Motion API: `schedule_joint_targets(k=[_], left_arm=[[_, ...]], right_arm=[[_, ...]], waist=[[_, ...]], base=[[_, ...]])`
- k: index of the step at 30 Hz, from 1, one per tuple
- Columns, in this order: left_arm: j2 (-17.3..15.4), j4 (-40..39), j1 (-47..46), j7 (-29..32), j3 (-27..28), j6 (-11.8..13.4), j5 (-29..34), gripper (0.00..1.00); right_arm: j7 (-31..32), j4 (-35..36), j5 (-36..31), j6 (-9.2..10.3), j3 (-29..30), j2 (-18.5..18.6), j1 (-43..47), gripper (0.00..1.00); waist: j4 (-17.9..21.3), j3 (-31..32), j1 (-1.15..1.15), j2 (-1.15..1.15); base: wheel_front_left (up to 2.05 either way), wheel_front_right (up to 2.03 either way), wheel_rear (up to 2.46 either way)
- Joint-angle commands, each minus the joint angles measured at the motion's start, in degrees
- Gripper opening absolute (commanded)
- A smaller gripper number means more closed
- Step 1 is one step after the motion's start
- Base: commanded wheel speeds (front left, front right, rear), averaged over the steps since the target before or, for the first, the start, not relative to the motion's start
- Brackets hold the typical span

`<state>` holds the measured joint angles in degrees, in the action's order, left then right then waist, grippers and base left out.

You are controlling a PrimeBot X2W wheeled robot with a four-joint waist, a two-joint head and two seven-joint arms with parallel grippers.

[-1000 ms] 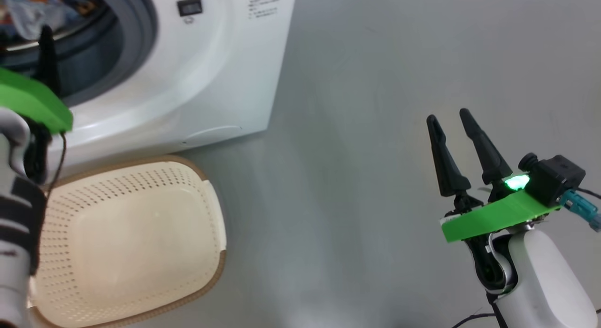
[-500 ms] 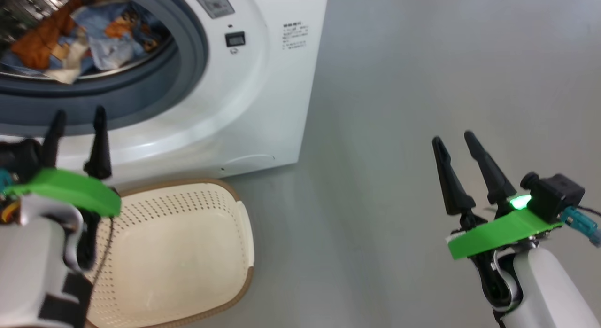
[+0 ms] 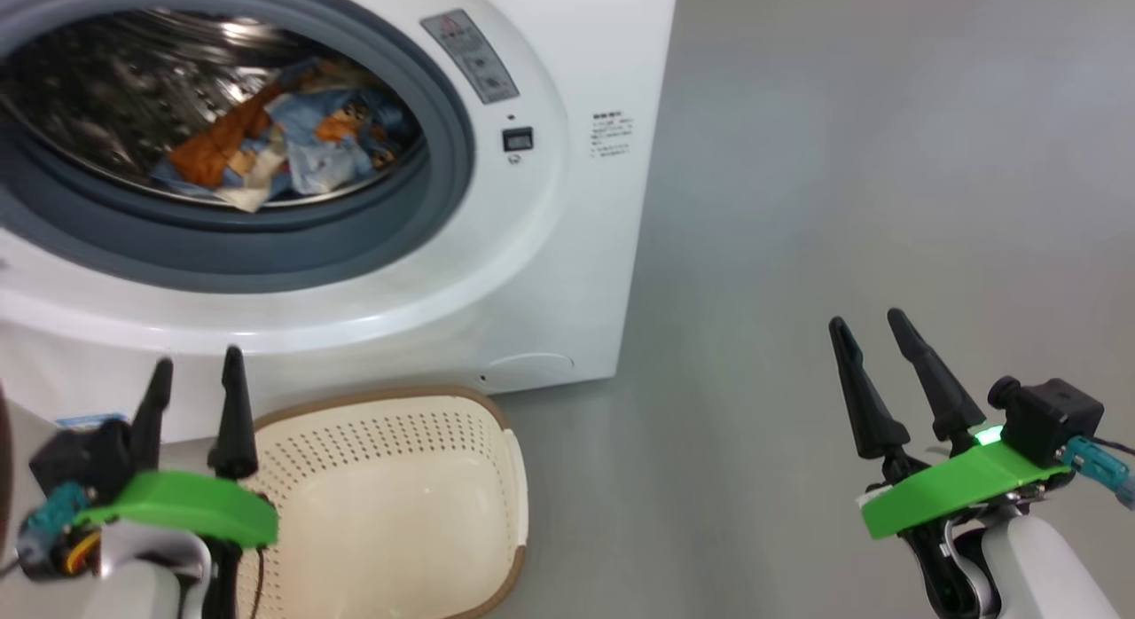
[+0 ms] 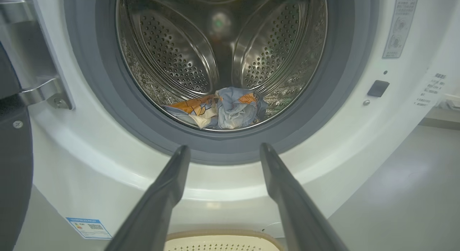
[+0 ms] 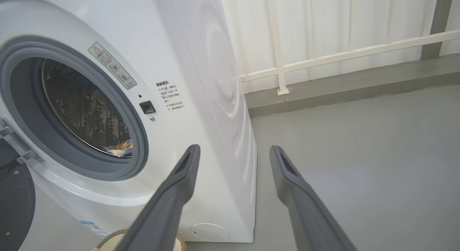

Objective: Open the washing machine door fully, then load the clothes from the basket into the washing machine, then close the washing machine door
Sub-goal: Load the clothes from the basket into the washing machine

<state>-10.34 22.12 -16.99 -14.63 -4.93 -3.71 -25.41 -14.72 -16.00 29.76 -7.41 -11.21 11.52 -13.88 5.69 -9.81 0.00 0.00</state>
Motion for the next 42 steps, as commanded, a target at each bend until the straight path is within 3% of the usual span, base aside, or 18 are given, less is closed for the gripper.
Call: schedule_joint_targets(k=[1, 19, 42], left_arm=[[-1.2, -2.2, 0.6, -0.4, 2.3, 0.4, 0.5, 1.0], [3.1, -8.9, 10.5, -0.4, 5.8, -1.1, 4.3, 1.0], [5.6, -8.9, 12.2, -0.4, 7.6, -1.9, 10.0, 1.0]], right_arm=[[-0.3, 1.2, 0.6, -0.08, -0.8, 0.6, 0.7, 1.0], [-0.3, 0.9, 1.0, -0.08, -0.9, 1.9, 4.6, 1.0], [-0.3, 0.6, 0.8, -0.08, -2.2, 2.9, 5.2, 1.0]], waist=[[-1.9, 2.6, 0.0, 0.0], [-4.4, 8.1, 0.0, 0.0], [-4.3, 9.6, 0.0, 0.0]], base=[[0.0, 0.0, 0.0], [0.0, 0.0, 0.0], [0.0, 0.0, 0.0]])
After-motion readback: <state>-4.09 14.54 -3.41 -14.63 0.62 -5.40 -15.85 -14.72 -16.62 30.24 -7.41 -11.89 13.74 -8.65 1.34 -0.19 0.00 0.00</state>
